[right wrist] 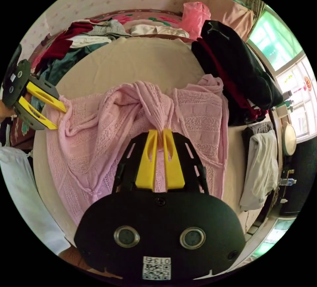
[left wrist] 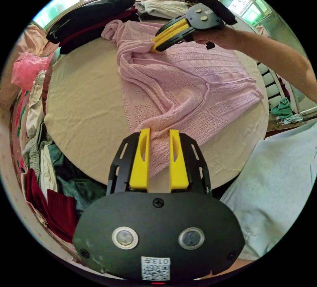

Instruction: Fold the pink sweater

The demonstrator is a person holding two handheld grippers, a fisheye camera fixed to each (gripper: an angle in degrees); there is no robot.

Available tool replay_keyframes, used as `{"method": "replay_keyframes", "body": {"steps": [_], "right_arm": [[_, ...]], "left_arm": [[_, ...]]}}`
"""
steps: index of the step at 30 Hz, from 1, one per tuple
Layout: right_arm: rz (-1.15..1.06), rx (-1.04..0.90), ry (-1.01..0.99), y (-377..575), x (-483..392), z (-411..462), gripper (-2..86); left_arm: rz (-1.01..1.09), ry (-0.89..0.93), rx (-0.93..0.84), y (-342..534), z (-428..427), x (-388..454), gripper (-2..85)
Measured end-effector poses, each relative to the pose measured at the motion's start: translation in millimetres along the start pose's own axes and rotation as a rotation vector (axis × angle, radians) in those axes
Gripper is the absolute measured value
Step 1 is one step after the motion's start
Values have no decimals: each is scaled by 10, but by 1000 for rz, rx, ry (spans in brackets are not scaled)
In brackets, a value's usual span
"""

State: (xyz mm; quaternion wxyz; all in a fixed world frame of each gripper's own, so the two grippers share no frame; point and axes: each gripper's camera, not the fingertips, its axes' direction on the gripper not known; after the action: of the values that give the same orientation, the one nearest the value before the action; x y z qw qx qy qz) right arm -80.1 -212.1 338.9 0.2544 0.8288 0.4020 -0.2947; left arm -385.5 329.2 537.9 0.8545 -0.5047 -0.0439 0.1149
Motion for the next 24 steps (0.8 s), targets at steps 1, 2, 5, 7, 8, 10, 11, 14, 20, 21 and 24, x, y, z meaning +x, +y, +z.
{"method": "replay_keyframes", "body": {"steps": [1,2,5,7,8,10,11,14,20,21,24], "right_arm": [[3,6,30,-53,81,-85,33],[7,21,58,-65,126,-152,31],[74,126,166,-3,435,-579,26],[175,169,230,183,725,-792,25],[201,166,236,237,795,-801,24],[270,65,212,426,1033,-615,24],[278,27,199,466,1072,-529,24],[253,-119,164,622,1127,-135,24],[279,-106,127,748,1266,-68,25],[280,-108,115,768,1312,-83,25],[305,-67,73,871,1479,-279,24]], "left_arm": [[-4,6,0,18,-2,14,88],[-7,3,-1,55,-5,54,84],[-9,-27,11,144,-23,182,80],[-34,-9,18,196,-12,229,79],[-66,10,31,239,-14,244,78],[-121,32,71,291,-85,278,80],[-134,22,133,307,-190,341,87],[-77,-69,284,183,-454,607,106],[127,-35,23,-448,37,1003,49],[130,-33,17,-473,53,1044,32],[59,-39,113,-411,-195,1084,18]]}}
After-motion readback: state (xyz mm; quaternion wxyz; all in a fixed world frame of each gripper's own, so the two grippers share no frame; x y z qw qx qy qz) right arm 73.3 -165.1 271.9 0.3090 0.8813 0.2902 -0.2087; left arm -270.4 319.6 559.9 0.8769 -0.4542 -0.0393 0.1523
